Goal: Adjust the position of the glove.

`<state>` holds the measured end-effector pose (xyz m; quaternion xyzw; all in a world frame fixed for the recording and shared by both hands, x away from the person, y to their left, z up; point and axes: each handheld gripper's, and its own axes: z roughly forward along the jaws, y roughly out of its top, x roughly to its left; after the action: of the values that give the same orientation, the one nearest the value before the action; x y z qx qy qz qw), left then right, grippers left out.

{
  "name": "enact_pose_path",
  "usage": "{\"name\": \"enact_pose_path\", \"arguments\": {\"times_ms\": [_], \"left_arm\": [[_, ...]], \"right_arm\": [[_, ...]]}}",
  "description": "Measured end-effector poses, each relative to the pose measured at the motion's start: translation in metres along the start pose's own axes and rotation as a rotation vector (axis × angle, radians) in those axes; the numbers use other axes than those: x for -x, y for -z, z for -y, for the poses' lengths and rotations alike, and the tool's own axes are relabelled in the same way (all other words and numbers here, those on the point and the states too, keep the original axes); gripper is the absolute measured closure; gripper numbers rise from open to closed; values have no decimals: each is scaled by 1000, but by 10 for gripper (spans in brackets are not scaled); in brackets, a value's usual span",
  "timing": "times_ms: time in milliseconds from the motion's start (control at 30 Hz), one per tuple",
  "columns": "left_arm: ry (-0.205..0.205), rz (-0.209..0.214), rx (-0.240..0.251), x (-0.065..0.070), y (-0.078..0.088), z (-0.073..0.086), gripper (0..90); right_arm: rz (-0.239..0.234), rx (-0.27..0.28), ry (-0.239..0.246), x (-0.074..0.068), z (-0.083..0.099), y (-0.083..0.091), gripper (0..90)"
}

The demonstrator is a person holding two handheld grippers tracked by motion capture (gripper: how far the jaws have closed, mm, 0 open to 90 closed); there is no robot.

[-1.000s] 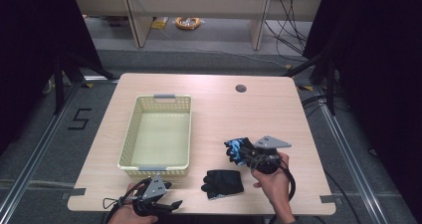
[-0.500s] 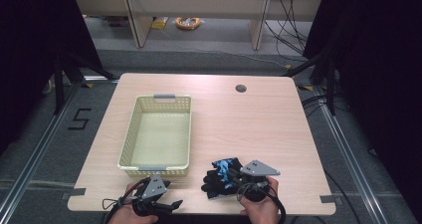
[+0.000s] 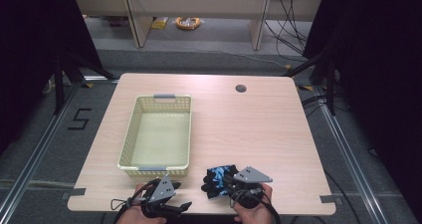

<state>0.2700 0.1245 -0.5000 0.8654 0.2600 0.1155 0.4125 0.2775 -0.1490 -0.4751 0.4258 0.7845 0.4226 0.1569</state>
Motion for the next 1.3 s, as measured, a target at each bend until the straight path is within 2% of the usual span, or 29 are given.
{"name": "enact_pose_path", "arguments": {"times_ms": [33,100,167,200,267,300,333,367,400,500,533,633,700,733,767,800,833,867,900,933,967,1033,1067,1100,1167,1200,1300], "left_arm": [[-4,-5,-11,-1,0,0,305],[22,-11,-8,-1,0,1,306],[11,-6,-5,-2,0,1,309],[21,0,4,-2,0,1,309],[9,0,0,-2,0,1,310],[13,-7,-16,-1,0,2,311],[33,5,-6,0,-2,2,312],[28,-2,-10,0,-3,3,313],[-4,-1,-25,-2,-3,3,315],[17,-2,-30,-1,-5,6,320],[5,3,-24,-1,-5,6,322],[1,11,-30,-2,-6,6,326],[4,9,-27,-2,-6,7,327],[20,4,-36,-1,-7,8,328],[-3,9,-36,-2,-7,7,330],[31,14,-31,1,-9,8,333],[5,18,-37,0,-9,7,334],[25,18,-37,2,-11,7,337],[22,29,-32,4,-12,7,343],[2,19,-42,5,-14,4,347],[6,25,-33,6,-16,3,359],[-15,35,-26,8,-19,-1,375],[-5,48,-17,11,-22,-4,385],[-23,42,-17,11,-24,-7,395],[-50,47,-10,13,-29,-14,416],[-32,53,-1,16,-32,-16,428],[-57,55,-9,18,-39,-24,464]], "right_arm": [[13,-3,4,-1,0,0,844],[16,-7,-23,-4,1,-1,844],[27,11,-12,-4,2,-2,845],[33,3,-15,-5,2,-1,844],[28,-6,-20,-7,3,-4,843],[28,-6,-15,-8,4,-6,842],[24,-5,-14,-9,5,-9,839],[24,-14,-4,-11,6,-14,839],[28,-31,2,-12,7,-15,855],[9,-45,8,-15,10,-22,859],[23,-45,23,-16,10,-22,857],[9,-35,11,-14,9,-21,822],[8,0,5,-9,8,-15,809],[0,0,-8,-7,6,-11,804],[5,19,16,-2,4,-5,801],[15,27,17,2,3,-1,796],[12,20,25,7,1,4,795],[13,30,34,12,0,8,794],[16,20,38,18,-1,12,790],[10,11,46,23,-1,15,791],[18,7,57,30,-1,19,792],[6,-14,73,37,-1,20,790],[28,-21,64,41,0,22,784],[29,-26,57,46,1,22,772],[18,-34,18,57,3,18,760],[14,-48,14,59,3,17,752],[-21,-53,12,64,3,9,736]]}}
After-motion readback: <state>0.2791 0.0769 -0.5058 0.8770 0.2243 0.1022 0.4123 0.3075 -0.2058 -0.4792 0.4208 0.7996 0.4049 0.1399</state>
